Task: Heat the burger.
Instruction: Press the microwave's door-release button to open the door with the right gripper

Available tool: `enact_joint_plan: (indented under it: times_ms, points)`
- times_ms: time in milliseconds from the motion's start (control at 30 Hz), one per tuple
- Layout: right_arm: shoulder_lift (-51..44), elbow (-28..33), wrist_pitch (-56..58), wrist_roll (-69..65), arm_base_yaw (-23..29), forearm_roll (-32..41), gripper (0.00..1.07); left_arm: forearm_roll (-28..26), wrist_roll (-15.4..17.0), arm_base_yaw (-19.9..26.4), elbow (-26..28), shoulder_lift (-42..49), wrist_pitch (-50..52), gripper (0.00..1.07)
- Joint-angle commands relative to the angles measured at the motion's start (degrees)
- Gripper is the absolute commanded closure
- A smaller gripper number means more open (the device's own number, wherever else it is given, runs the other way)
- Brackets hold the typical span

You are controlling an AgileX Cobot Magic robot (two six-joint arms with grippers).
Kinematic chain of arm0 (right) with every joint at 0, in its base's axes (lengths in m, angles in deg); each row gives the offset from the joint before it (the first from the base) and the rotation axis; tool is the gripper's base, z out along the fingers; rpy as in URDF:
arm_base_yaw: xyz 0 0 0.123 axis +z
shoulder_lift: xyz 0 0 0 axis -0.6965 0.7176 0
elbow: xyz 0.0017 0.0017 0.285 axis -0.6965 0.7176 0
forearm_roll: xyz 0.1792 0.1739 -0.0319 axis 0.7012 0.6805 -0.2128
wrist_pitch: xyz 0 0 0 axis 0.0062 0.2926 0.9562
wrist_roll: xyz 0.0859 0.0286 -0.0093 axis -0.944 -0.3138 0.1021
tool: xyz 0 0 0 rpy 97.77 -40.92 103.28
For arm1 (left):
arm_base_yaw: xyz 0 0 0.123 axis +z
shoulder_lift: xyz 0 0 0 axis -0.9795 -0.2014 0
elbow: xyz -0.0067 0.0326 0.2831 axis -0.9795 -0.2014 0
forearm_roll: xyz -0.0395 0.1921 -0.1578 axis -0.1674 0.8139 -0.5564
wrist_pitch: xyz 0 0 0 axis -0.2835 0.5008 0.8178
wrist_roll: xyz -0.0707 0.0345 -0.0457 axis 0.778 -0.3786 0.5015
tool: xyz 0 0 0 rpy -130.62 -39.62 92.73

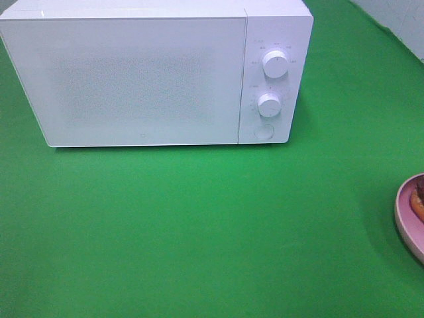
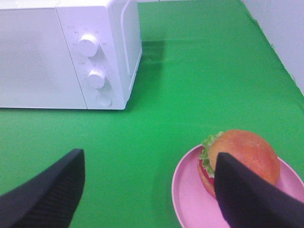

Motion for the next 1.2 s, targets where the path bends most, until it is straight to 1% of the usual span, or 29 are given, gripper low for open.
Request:
enact_joint_plan:
  times_ms: [33, 200, 267, 367, 433, 533, 567, 667, 733, 833, 867, 967, 1033, 1067, 1100, 1200]
  points:
    - [3.7, -0.2, -3.7, -0.8, -0.2, -0.2, 0.34, -0.1, 0.0, 0.2, -0.2, 0.3, 0.6, 0.07]
    - [8.1, -0.2, -7.0, -0.8, -0.2, -0.3, 0.34, -0.1, 0.0, 0.2, -0.2, 0.3, 0.6, 0.07]
    - [12.1, -0.2, -11.5, -0.8, -0.2, -0.3, 0.34, -0.1, 0.0, 0.2, -0.2, 0.3, 0.6, 0.07]
    - [12.9, -0.2, -12.6, -0.8, -0.2, -0.3, 0.34, -0.1, 0.0, 0.2, -0.2, 0.3, 0.6, 0.07]
    - [16.7, -0.2, -18.1, -0.8, -0.2, -0.2, 0.34, -0.1, 0.0, 0.2, -0.2, 0.3, 0.6, 0.07]
    - [18.7, -0.2, -20.6, -0.8, -0.2, -0.2, 0.34, -0.1, 0.0, 0.2, -0.2, 0.3, 0.6, 0.07]
    - [21.0, -0.2, -22.7, -0.8, -0.2, -0.2, 0.34, -0.1, 0.0, 0.2, -0.2, 0.3, 0.6, 0.07]
    - [22.2, -0.2, -23.7, -0.8, -0.2, -0.2, 0.34, -0.1, 0.0, 0.2, -0.2, 0.3, 0.6, 0.07]
    - [26.8, -0.2, -27.3, -0.8, -0.2, -0.2, 0.34, -0.1, 0.0, 0.2, -0.2, 0.3, 0.6, 0.07]
    - [27.8, -0.2, -28.1, -0.8, -0.2, -0.2, 0.34, -0.1, 0.0, 0.2, -0.2, 0.3, 0.6, 0.07]
    - [31.7, -0.2, -31.0, -0.8, -0.2, -0.2, 0.34, -0.1, 0.0, 0.2, -0.2, 0.3, 0.6, 0.07]
    - [33.0, -0.2, -32.1, -0.8, -0.2, -0.2, 0.34, -0.1, 0.0, 0.2, -0.2, 0.3, 0.6, 0.07]
    - [37.7, -0.2, -35.7, -0.8, -0.2, -0.2, 0.34, -0.1, 0.0, 0.2, -0.2, 0.2, 0.6, 0.07]
    - [37.7, -0.2, -35.7, -0.8, -0.2, -0.2, 0.34, -0.1, 0.0, 0.2, -0.2, 0.2, 0.6, 0.07]
    - [40.4, -0.2, -37.4, -0.7, -0.2, -0.2, 0.34, -0.1, 0.0, 0.2, -0.2, 0.2, 0.6, 0.07]
    - [42.9, -0.2, -39.2, -0.7, -0.2, -0.2, 0.34, -0.1, 0.0, 0.2, -0.2, 0.2, 0.6, 0.07]
